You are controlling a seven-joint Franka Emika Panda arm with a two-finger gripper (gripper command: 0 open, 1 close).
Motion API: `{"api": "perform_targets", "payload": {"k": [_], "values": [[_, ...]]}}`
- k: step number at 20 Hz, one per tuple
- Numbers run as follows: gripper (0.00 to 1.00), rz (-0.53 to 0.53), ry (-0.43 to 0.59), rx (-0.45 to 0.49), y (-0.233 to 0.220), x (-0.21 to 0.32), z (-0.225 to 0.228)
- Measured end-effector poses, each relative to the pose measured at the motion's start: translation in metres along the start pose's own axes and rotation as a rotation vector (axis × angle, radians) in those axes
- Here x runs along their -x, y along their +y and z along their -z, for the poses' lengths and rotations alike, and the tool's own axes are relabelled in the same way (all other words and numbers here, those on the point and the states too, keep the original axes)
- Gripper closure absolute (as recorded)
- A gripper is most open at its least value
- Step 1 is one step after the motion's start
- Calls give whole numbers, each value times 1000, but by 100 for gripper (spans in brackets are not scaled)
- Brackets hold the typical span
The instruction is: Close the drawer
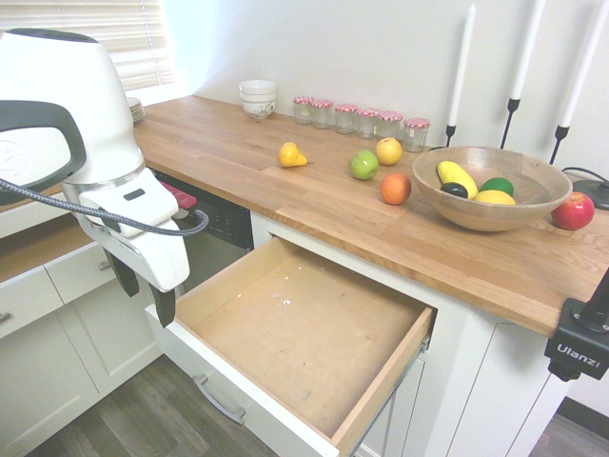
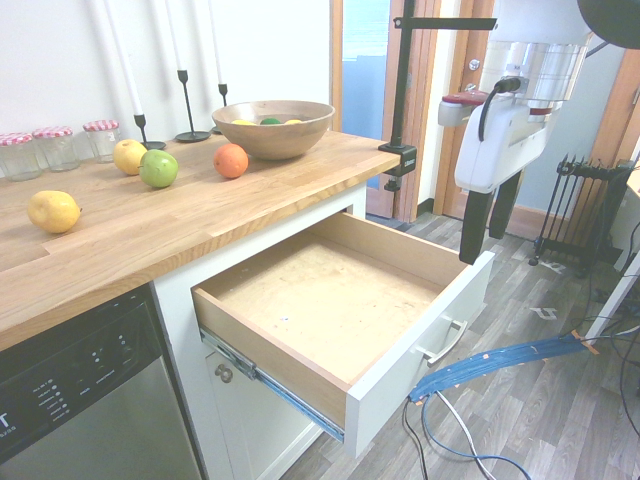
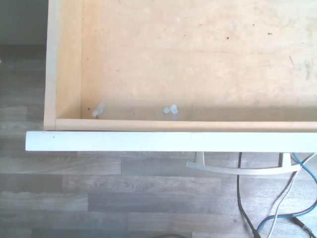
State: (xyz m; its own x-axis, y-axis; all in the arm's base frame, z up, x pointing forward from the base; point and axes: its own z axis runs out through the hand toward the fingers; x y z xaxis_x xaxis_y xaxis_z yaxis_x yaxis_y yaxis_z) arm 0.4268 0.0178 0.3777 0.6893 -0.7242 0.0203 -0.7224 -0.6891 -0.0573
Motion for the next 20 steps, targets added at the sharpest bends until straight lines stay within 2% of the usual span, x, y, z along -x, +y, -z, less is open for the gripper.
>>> {"api": "perform_targets", "payload": {"k": [8, 16, 20], "values": [[0, -4, 1, 10, 8, 3, -14], [0, -26, 2, 45, 38, 28, -69], [0, -48, -10, 51, 45, 22, -104]]}}
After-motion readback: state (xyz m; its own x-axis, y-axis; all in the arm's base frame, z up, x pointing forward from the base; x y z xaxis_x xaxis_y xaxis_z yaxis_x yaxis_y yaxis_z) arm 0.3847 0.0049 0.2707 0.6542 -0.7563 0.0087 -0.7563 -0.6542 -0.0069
